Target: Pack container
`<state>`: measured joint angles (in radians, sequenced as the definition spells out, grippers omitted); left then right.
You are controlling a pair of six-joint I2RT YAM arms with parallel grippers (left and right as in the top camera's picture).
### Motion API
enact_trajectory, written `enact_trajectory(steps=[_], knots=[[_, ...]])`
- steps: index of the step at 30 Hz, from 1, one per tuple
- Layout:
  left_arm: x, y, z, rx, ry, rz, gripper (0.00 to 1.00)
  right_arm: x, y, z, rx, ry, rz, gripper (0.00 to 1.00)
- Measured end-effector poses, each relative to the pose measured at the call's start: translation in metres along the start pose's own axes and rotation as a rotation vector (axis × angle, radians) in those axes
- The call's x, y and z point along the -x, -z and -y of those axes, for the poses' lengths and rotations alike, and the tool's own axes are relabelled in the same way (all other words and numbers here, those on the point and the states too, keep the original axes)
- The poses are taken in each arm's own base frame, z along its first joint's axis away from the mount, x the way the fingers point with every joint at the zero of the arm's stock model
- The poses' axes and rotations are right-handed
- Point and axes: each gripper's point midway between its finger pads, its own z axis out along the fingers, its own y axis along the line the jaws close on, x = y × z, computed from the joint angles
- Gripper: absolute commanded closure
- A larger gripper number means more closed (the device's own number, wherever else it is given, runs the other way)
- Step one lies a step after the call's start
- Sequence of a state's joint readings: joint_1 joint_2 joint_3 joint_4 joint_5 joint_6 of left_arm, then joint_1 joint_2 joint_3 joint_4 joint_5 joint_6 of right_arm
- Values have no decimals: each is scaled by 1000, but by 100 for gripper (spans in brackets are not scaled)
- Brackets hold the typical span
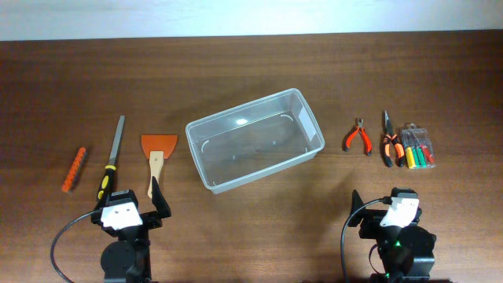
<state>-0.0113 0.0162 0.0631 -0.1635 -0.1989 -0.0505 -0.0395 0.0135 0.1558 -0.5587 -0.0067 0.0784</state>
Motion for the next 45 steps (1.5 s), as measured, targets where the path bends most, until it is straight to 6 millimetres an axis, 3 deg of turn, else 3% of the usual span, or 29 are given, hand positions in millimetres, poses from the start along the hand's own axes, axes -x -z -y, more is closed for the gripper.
enact_trajectory(steps=[10,16,22,30,33,34,40,41,43,45], knots=[[2,0,1,-7,-2,-10,1,1,1,-5,26,0,-4,2],[29,-5,4,-3,-19,-96,1,32,12,-10,39,-1,-25,2],[56,-43,16,-9,-63,-338,1,65,4,-15,37,-8,-233,2],[98,-113,41,-46,-91,-567,1,150,-32,-24,33,-22,-495,2],[115,-134,54,-93,-77,-564,1,180,-49,-40,102,-37,-527,2],[120,-138,63,-133,-64,-560,1,189,-55,-53,170,-54,-539,1],[123,-133,99,-339,-5,-577,1,215,-77,-114,486,-106,-521,1],[120,-130,102,-358,1,-595,2,214,-80,-121,518,-107,-527,2],[111,-121,104,-381,9,-646,33,209,-86,-134,564,-108,-543,2],[98,-110,106,-392,17,-717,53,202,-93,-146,594,-95,-563,2]])
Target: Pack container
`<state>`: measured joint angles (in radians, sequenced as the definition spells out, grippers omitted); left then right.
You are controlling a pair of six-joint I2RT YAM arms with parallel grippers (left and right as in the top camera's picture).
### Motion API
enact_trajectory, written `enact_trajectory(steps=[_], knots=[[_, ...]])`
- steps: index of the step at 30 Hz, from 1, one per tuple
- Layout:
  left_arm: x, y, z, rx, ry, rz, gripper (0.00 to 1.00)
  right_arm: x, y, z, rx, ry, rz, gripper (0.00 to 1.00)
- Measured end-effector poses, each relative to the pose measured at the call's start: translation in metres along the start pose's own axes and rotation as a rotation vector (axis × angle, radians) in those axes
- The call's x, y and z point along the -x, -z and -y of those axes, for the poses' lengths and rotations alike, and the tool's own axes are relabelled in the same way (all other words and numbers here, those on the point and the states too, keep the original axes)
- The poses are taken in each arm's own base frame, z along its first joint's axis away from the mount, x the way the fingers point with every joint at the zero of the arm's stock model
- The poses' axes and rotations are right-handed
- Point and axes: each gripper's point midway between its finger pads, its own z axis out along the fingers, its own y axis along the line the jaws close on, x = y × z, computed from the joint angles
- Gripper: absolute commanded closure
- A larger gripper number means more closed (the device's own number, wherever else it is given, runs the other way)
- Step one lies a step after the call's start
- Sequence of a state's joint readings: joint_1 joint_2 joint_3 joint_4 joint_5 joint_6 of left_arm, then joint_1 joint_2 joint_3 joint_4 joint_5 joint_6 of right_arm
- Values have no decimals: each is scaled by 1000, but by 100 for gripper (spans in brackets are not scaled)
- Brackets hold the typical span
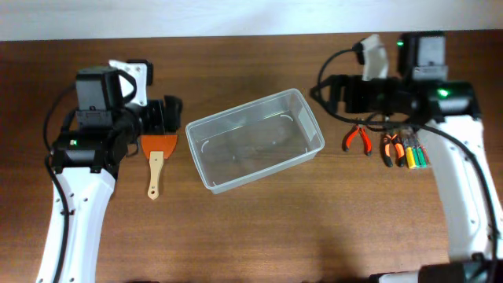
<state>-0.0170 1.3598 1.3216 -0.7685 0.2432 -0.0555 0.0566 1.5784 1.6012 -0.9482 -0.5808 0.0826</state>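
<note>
A clear plastic container (206, 182) lies empty and slanted in the middle of the table. Left of it is an orange scraper with a wooden handle (154, 169). My left gripper (165, 116) hangs open over the scraper's blade, with nothing between its fingers. Right of the container lie small orange pliers (357, 139), long-nose pliers (388, 148) and a pack of coloured screwdrivers (415, 154). My right gripper (326, 93) hovers open by the container's far right corner, up-left of the small pliers.
The left arm (78, 196) stretches over the left side of the table and covers whatever lies there. The right arm (471, 181) runs along the right edge. A pale wall borders the table's far side.
Both arms have left their folded places at the near edge and now reach far out, the left over the scraper, the right near the pliers. The file and orange strip are now hidden.
</note>
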Motion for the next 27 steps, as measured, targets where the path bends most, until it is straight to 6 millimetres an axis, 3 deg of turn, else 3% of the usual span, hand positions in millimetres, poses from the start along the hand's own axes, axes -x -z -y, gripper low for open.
enact_trajectory(steps=[4,5,6,7,9,10,14,17,22,27], knots=[[-44,-10,22,-45,-10,-190,86,-14,-37,-5,-9,20,-91,1],[-56,-14,31,-62,-28,-244,92,-19,-47,-4,-24,26,-115,6],[-67,-17,38,-73,-42,-290,96,-24,-57,-3,-43,32,-141,26],[-79,-20,47,-86,-60,-344,98,-30,-66,0,-63,35,-167,36],[-103,-23,66,-112,-99,-442,98,-41,-80,6,-106,38,-220,63],[-111,-24,74,-123,-119,-474,98,-47,-86,10,-128,37,-246,70],[-137,-16,104,-170,-203,-562,98,-66,-99,30,-208,13,-327,77],[-160,-4,119,-182,-268,-640,98,-77,-103,41,-247,-3,-377,92],[-187,7,134,-161,-400,-709,98,-93,-105,51,-283,-26,-445,96],[-219,-2,135,-140,-479,-749,98,-102,-107,56,-300,-42,-487,96]])
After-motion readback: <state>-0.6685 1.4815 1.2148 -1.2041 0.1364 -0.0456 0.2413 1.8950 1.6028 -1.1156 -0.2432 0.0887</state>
